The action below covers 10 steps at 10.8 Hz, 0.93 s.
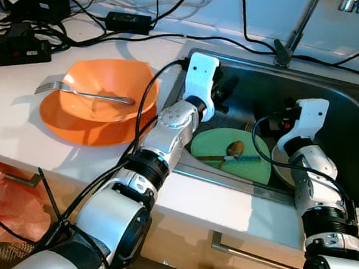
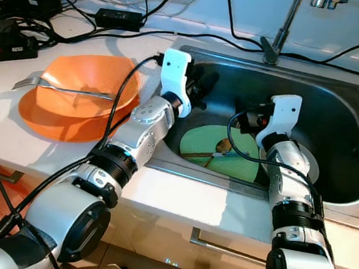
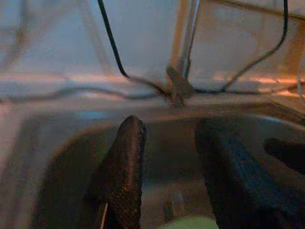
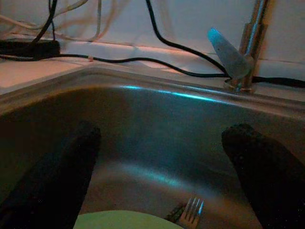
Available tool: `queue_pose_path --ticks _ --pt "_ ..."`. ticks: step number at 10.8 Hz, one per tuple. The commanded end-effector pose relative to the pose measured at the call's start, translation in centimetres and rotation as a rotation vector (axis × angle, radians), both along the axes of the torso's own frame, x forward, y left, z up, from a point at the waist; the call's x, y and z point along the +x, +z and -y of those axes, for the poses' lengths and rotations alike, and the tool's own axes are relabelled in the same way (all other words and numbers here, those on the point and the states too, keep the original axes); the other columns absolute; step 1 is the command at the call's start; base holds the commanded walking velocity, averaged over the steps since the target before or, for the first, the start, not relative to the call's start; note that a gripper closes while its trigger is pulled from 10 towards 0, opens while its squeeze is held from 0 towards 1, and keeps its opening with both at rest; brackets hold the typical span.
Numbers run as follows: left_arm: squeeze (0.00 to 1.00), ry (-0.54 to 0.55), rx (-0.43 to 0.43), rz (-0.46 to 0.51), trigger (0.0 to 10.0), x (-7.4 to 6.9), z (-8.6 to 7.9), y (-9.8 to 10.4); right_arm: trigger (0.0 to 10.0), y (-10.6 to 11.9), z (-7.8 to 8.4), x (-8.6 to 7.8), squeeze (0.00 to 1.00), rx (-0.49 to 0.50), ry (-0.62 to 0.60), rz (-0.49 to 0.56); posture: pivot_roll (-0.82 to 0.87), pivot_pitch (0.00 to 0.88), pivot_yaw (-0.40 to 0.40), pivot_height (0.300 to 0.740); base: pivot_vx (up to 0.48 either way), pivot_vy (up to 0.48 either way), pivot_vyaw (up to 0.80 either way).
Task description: Kitchen organization
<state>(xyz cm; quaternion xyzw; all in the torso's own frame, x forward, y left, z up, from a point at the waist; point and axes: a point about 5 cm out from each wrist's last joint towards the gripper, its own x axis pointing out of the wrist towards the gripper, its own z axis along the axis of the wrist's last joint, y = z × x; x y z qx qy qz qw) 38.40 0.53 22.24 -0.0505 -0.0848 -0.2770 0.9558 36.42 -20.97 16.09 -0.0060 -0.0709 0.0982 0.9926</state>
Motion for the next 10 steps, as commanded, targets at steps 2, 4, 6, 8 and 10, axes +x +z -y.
queue_pose_path --ticks 2,4,6,8,10 --pt "0.0 0.038 0.015 0.143 10.0 -0.6 -0.3 1.0 10.0 1.8 0.7 0.0 0.0 0.031 -0.055 0.096 0.04 0.098 -0.014 0.74 0.0 0.0 0.0" --pt "0.0 0.059 -0.008 0.168 10.0 -0.9 -0.9 0.7 10.0 2.0 0.8 0.0 0.0 0.046 -0.074 0.109 0.04 0.103 -0.015 0.74 0.0 0.0 0.0" --pt "0.0 0.101 -0.021 0.201 10.0 -1.2 -1.5 0.7 10.0 2.2 0.6 -0.1 0.0 0.071 -0.092 0.128 0.04 0.105 -0.015 0.74 0.0 0.0 0.0" --pt "0.0 0.118 -0.026 0.213 10.0 -1.4 -1.7 0.6 10.0 2.4 0.8 -0.2 0.0 0.093 -0.119 0.148 0.04 0.106 -0.016 0.74 0.0 -0.139 0.0" --pt "0.0 0.126 -0.026 0.222 10.0 -1.4 -1.7 0.7 10.0 2.4 1.0 -0.1 0.0 0.115 -0.141 0.139 0.04 0.104 -0.017 0.74 0.0 -0.313 -0.24"
